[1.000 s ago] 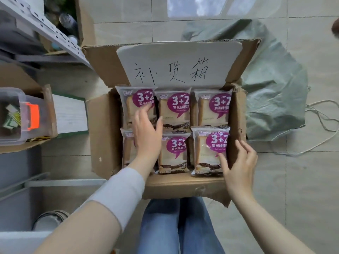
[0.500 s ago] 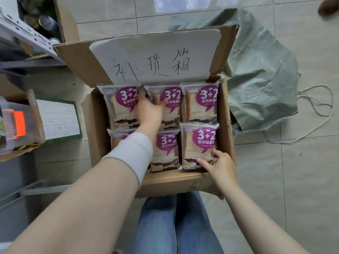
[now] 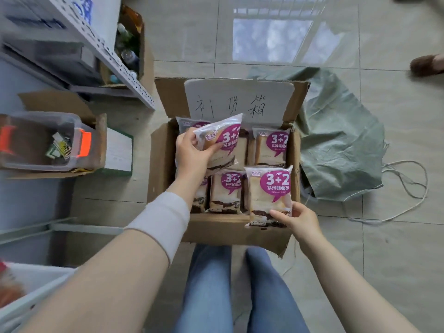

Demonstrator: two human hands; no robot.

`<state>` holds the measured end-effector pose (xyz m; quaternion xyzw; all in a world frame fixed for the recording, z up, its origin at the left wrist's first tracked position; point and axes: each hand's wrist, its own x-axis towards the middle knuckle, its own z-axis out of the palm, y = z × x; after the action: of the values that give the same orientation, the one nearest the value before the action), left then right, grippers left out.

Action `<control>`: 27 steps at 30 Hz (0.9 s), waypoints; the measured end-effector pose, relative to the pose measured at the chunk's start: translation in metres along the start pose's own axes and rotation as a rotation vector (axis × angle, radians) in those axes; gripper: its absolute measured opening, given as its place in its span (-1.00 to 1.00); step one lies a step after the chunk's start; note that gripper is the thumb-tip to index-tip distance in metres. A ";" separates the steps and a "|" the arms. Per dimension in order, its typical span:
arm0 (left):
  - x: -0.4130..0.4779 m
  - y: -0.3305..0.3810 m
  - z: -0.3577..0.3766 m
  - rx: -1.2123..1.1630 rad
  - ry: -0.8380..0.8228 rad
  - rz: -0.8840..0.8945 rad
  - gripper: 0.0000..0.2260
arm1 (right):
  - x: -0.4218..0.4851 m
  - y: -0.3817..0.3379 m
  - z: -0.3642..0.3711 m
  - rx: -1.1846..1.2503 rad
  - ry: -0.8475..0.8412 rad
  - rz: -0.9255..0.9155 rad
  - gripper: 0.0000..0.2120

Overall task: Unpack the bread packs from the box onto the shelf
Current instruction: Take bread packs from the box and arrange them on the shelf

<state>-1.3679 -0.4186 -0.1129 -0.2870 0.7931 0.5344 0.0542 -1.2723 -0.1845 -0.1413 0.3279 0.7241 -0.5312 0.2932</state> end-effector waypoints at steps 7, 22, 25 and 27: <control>-0.138 0.064 -0.126 -0.222 0.264 0.070 -0.69 | -0.097 -0.044 -0.026 -0.025 -0.243 -0.198 -0.72; -0.498 0.075 -0.418 -0.204 1.021 0.291 -0.77 | -0.389 -0.109 0.092 -0.337 -0.860 -0.695 -0.79; -0.557 0.045 -0.469 -0.224 1.131 0.277 -0.78 | -0.449 -0.096 0.134 -0.371 -0.989 -0.769 -0.82; -0.589 0.022 -0.502 -0.235 1.216 0.244 -0.76 | -0.486 -0.084 0.163 -0.361 -1.072 -0.789 -0.83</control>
<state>-0.7798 -0.6201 0.3486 -0.4510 0.6453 0.3617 -0.4994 -1.0286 -0.4387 0.2399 -0.3222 0.6214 -0.5583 0.4454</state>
